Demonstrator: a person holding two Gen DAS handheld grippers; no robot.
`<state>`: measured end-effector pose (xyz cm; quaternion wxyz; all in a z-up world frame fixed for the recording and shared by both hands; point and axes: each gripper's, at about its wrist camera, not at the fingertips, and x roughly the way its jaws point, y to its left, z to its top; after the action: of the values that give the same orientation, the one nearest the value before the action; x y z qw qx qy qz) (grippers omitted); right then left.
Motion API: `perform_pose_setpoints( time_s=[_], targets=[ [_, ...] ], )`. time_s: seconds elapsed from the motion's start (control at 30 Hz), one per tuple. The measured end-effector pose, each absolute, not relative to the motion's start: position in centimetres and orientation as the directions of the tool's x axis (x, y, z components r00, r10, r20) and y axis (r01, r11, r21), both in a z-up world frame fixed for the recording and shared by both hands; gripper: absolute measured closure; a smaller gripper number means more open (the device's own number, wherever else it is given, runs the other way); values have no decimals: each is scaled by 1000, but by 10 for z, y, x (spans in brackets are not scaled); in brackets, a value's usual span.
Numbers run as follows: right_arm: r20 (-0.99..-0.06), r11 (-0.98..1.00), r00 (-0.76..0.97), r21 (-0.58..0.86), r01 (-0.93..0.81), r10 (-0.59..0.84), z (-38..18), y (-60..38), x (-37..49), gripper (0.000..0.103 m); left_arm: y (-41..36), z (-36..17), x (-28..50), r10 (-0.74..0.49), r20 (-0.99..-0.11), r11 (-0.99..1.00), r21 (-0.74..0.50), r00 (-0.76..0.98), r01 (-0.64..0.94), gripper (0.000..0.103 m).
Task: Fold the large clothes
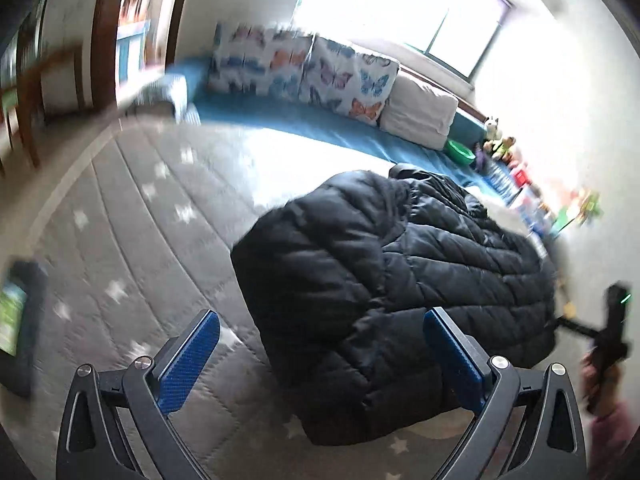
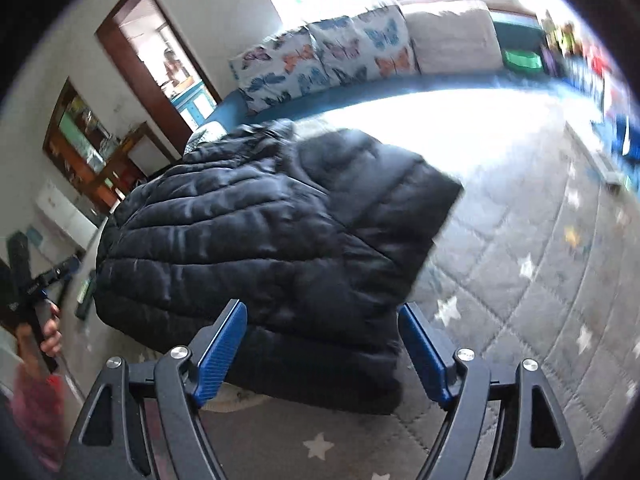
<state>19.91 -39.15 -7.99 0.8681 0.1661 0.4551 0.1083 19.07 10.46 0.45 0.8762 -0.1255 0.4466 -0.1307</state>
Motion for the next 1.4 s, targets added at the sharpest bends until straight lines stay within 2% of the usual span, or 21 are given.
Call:
perform_pose_setpoints(
  time_s=[0.2,0.37,0.57,0.73,0.93,1.0,1.03,1.1,1.17,1.27,1.4],
  targets=[
    [-730,841,497,541,0,470,-112,-408,222,17,120,-29,216,-483,-731,863,-491,482,119,0],
    [-707,805,474,594,-3,524,-123,-407,240,3,124,-55,234,-526,-740,836,-541,418,95,0],
    [-696,785,445,618,-29,564,-127,-402,256,0,130,-75,250,-638,-681,751,-654,359,92,0],
    [-705,784,401,618,-57,585,-127,-394,268,0,120,-84,262,-684,-667,720,-683,295,126,0],
    [-714,787,389,615,-47,582,-124,-395,264,0,114,-78,263,-662,-697,746,-649,275,151,0],
    [-711,791,409,610,-45,572,-121,-395,262,0,111,-70,260,-643,-703,762,-627,304,161,5],
    [-706,793,428,608,-43,565,-117,-396,260,4,111,-67,259,-633,-704,770,-617,320,166,11],
    [-703,803,458,595,-40,544,-108,-392,255,19,107,-58,250,-610,-707,788,-589,358,181,20],
    [-690,806,489,591,-45,533,-96,-396,246,42,102,-47,246,-590,-712,804,-562,382,195,29],
    [-697,835,519,547,-62,495,-79,-392,235,51,89,-27,239,-572,-712,819,-527,408,228,35],
    [-675,849,570,522,-78,468,-54,-400,220,56,62,-4,231,-582,-699,813,-518,416,266,38]
  ],
)
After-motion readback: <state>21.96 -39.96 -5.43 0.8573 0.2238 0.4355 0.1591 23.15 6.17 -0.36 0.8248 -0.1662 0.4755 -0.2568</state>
